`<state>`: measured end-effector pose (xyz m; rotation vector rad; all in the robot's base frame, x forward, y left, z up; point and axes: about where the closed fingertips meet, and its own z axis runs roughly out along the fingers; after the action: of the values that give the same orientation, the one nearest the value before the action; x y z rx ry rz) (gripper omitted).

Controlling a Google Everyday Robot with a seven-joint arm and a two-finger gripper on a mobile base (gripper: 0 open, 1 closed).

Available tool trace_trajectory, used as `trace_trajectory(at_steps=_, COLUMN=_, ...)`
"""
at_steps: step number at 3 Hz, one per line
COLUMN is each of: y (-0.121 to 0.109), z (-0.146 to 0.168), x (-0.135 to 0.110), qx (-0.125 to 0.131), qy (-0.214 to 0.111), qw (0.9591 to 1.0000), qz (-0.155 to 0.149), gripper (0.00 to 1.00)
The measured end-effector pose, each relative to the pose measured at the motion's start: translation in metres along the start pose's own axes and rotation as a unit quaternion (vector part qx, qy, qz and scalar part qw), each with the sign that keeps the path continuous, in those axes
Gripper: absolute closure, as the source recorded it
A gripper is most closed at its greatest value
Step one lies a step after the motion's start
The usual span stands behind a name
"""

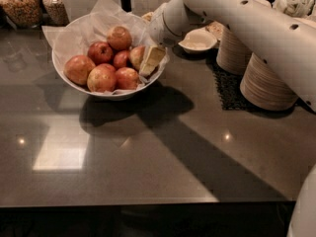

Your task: Pick apple from white bowl

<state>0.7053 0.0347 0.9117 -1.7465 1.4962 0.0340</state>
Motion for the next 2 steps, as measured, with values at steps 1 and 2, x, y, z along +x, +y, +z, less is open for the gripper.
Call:
trace_trajectory(at_steps=1, y=0.0000, z=0.0000, x=0.0000, qx=0.000, qy=0.000, qw=1.0000, qz=0.000, gripper=0.42)
trace_trajectory(at_steps=2, y=0.0000, z=0.0001, x=0.0000, qx=0.000, qy=0.000, qw=1.0000, qz=0.000, gripper=0.65)
